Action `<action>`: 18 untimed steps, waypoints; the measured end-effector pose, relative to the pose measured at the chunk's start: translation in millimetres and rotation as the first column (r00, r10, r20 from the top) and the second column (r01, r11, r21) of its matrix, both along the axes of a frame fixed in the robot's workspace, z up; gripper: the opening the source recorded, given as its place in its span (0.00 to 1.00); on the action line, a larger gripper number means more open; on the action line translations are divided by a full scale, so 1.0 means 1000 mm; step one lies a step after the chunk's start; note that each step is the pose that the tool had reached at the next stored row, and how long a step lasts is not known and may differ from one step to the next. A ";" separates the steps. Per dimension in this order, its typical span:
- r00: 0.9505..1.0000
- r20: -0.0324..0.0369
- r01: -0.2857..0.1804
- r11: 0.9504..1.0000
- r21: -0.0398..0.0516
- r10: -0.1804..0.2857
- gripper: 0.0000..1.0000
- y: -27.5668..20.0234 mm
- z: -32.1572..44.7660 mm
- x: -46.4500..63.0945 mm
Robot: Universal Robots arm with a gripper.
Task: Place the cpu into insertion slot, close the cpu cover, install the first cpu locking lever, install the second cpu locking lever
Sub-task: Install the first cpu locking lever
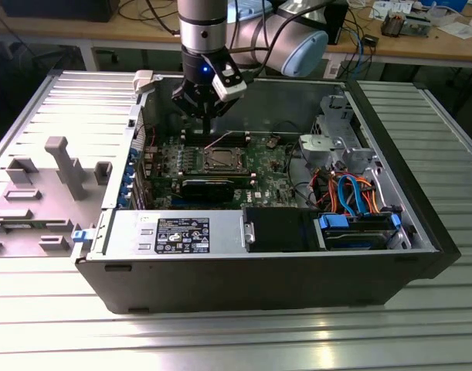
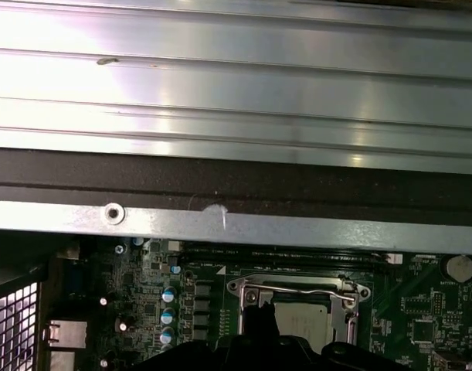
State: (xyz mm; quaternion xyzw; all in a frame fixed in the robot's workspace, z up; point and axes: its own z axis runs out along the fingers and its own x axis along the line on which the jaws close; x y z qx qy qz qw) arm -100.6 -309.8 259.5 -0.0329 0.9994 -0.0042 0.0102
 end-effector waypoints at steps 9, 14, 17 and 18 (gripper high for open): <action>1.000 0.000 0.006 1.000 -0.002 -0.006 0.11 0.0018 -0.0112 0.006; 1.000 0.000 0.006 1.000 -0.007 -0.006 0.11 0.0033 -0.0131 0.011; 1.000 0.000 0.006 1.000 -0.013 -0.006 0.11 0.0049 -0.0168 0.018; 1.000 0.000 0.006 1.000 -0.013 -0.006 0.11 0.0049 -0.0170 0.018</action>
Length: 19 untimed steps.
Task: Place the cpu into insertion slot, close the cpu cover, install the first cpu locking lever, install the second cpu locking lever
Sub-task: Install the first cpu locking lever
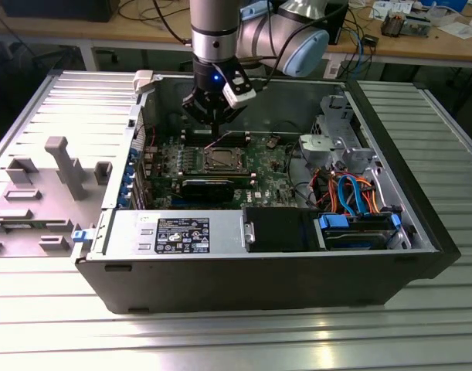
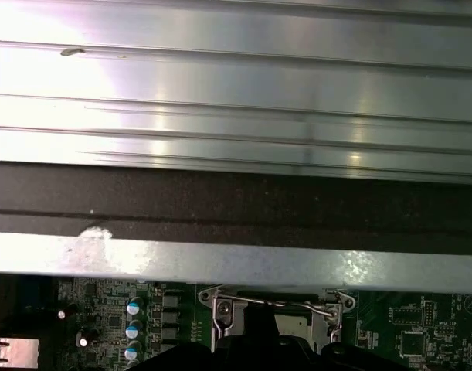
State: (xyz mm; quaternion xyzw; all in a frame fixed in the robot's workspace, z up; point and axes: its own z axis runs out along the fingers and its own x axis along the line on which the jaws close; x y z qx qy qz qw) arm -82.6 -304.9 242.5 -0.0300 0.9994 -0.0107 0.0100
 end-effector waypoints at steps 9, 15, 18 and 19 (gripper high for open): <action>1.000 0.000 0.001 1.000 -0.002 -0.001 0.11 0.0001 -0.0006 0.003; 1.000 0.000 0.006 1.000 -0.003 -0.006 0.11 0.0011 -0.0006 0.004; 1.000 0.000 0.006 1.000 -0.003 -0.006 0.11 0.0014 -0.0007 0.004; 1.000 0.000 0.006 1.000 -0.003 -0.006 0.11 0.0017 -0.0009 0.005</action>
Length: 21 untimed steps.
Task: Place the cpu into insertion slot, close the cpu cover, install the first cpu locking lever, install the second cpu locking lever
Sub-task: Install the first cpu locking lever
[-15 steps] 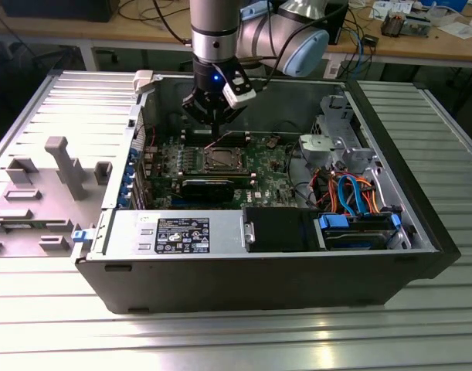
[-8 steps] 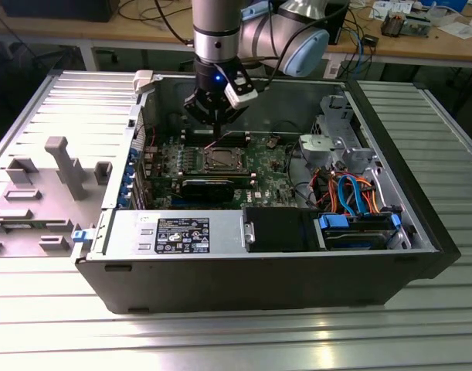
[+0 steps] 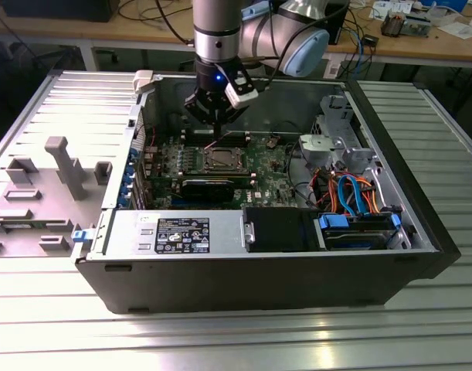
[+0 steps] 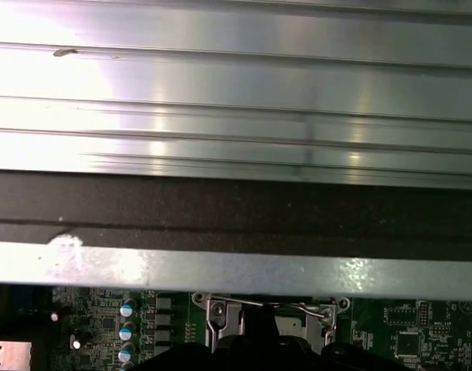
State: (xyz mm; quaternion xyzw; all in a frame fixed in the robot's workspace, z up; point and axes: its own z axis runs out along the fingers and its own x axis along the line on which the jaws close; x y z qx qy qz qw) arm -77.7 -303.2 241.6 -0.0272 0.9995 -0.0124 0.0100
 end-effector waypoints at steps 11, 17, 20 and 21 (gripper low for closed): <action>1.000 0.000 -0.001 1.000 -0.009 0.001 0.11 0.0110 -0.0013 0.001; 1.000 -0.001 -0.002 1.000 -0.012 0.002 0.11 0.0141 -0.0035 0.007; 1.000 0.000 -0.002 1.000 -0.014 0.002 0.11 0.0163 -0.0049 0.008; 1.000 0.000 -0.003 1.000 -0.014 0.003 0.11 0.0166 -0.0054 0.008</action>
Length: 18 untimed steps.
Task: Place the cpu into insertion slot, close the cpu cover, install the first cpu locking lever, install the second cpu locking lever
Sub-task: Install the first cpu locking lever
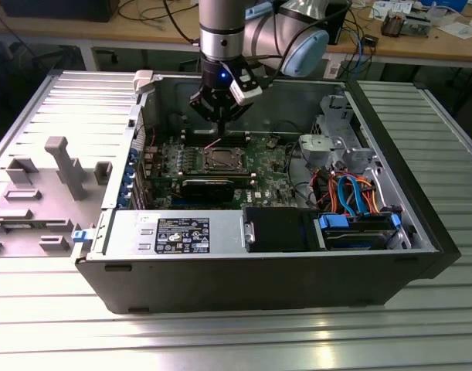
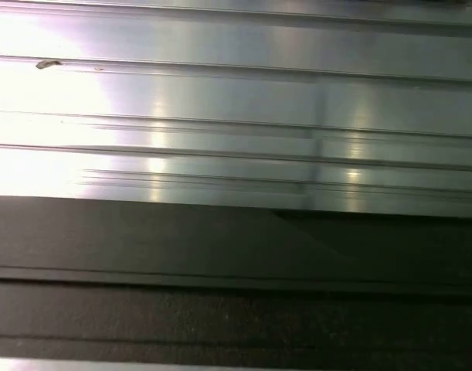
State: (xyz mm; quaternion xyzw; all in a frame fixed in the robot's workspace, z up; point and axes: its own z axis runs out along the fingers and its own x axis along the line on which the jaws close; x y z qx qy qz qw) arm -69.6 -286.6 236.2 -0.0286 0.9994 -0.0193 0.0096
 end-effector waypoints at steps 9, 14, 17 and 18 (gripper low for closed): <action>1.000 -0.001 -0.003 1.000 -0.011 0.003 0.11 0.0011 -0.0125 0.010; 1.000 -0.002 -0.003 1.000 -0.012 0.003 0.11 0.0008 -0.0173 0.012; 1.000 -0.001 -0.003 1.000 -0.008 0.003 0.11 0.0004 -0.0129 0.013; 1.000 -0.001 -0.003 1.000 0.000 0.003 0.11 -0.0006 -0.0099 0.013</action>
